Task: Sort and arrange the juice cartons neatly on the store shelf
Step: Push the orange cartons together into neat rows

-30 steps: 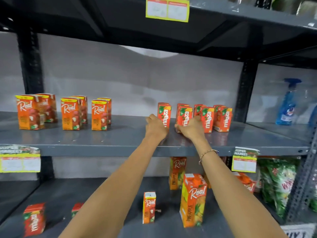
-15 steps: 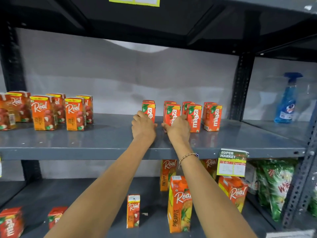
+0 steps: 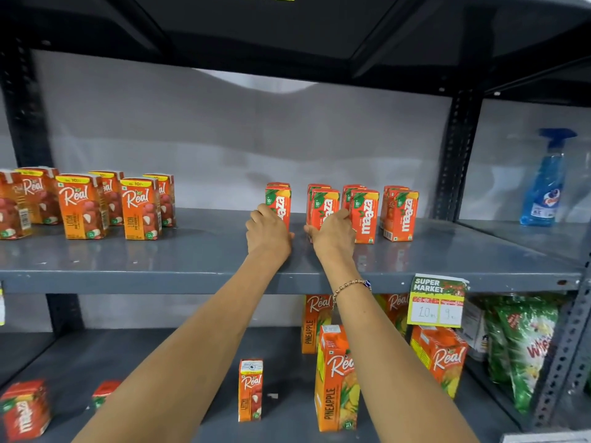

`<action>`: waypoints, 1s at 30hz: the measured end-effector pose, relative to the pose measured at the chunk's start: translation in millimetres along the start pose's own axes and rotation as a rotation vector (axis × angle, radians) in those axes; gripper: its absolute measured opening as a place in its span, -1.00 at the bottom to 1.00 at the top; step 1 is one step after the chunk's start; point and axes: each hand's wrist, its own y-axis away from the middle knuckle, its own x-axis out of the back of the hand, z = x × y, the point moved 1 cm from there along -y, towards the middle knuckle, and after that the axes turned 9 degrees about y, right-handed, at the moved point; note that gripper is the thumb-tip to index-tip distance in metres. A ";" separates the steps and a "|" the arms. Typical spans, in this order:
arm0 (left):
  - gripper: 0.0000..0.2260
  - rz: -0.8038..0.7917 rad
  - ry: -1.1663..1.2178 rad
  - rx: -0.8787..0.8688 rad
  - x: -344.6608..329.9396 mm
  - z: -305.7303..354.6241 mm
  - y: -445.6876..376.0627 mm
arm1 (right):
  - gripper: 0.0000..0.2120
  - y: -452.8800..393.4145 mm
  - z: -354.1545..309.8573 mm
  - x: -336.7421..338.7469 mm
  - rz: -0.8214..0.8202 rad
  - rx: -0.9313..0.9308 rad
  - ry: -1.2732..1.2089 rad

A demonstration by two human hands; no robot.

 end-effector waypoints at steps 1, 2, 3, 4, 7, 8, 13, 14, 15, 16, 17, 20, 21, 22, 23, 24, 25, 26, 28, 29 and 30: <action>-0.38 -0.004 -0.001 -0.005 0.4 0.1 0.5 | -0.29 -0.1 0.0 0.3 -0.004 0.003 0.001; -0.38 -0.007 0.001 -0.004 0.8 -0.1 0.5 | -0.29 -0.1 0.1 0.4 -0.008 0.004 0.002; -0.38 -0.009 0.006 -0.002 1.2 -0.3 0.5 | -0.29 0.2 0.1 0.4 -0.009 0.004 0.002; -0.38 -0.012 0.011 -0.001 1.5 -0.3 0.5 | -0.29 0.7 0.0 0.4 -0.012 0.004 0.003; -0.39 -0.019 0.021 -0.005 1.5 0.1 1.2 | -0.29 1.9 0.0 0.7 -0.013 0.011 0.008; -0.38 -0.019 0.020 -0.005 1.7 0.4 1.4 | -0.29 2.1 0.2 1.0 -0.011 0.015 0.010; -0.37 -0.026 0.018 -0.006 1.5 0.8 1.3 | -0.29 3.9 1.1 2.4 -0.007 0.018 0.006; -0.37 -0.027 0.017 -0.005 1.3 0.7 1.3 | -0.29 3.7 1.0 2.2 -0.008 0.017 0.004; -0.37 -0.029 0.015 -0.004 1.5 0.8 1.4 | -0.29 3.9 1.0 2.2 -0.009 0.018 0.002; -0.37 -0.027 0.014 -0.005 1.6 0.9 1.2 | -0.29 4.5 0.7 2.5 -0.010 0.018 0.000; -0.36 -0.027 0.016 -0.002 1.7 0.9 1.3 | -0.29 5.5 0.4 3.0 -0.012 0.017 0.000; -0.35 -0.027 0.009 0.003 2.5 0.9 1.6 | -0.28 6.7 0.8 4.3 -0.022 0.016 -0.002; -0.35 -0.030 0.002 0.005 2.8 0.8 1.0 | -0.28 7.2 0.7 5.7 -0.029 0.012 0.003; -0.34 -0.038 -0.004 0.009 3.6 0.8 0.5 | -0.28 7.7 0.5 7.8 -0.038 0.007 0.011; -0.34 -0.050 -0.005 0.019 5.6 0.9 1.1 | -0.29 8.5 0.5 10.1 -0.051 0.003 0.019; -0.33 -0.066 0.000 0.028 7.0 0.5 1.2 | -0.31 10.1 1.0 12.4 -0.063 0.005 0.029; -0.32 -0.080 0.021 0.045 8.9 0.2 1.8 | -0.35 13.3 1.7 14.7 -0.076 0.016 0.042; -0.32 -0.094 0.056 0.062 10.8 -1.0 1.9 | -0.41 17.2 2.8 15.8 -0.093 0.033 0.060; -0.33 -0.114 0.122 0.086 16.5 -4.2 5.4 | -0.52 24.7 7.2 16.1 -0.118 0.065 0.112; -0.37 -0.114 0.123 0.075 20.6 -7.3 8.3 | -0.55 29.9 9.1 17.7 -0.126 0.074 0.136; -0.44 -0.115 0.085 0.046 25.4 -11.2 10.7 | -0.58 34.7 10.4 19.2 -0.128 0.076 0.154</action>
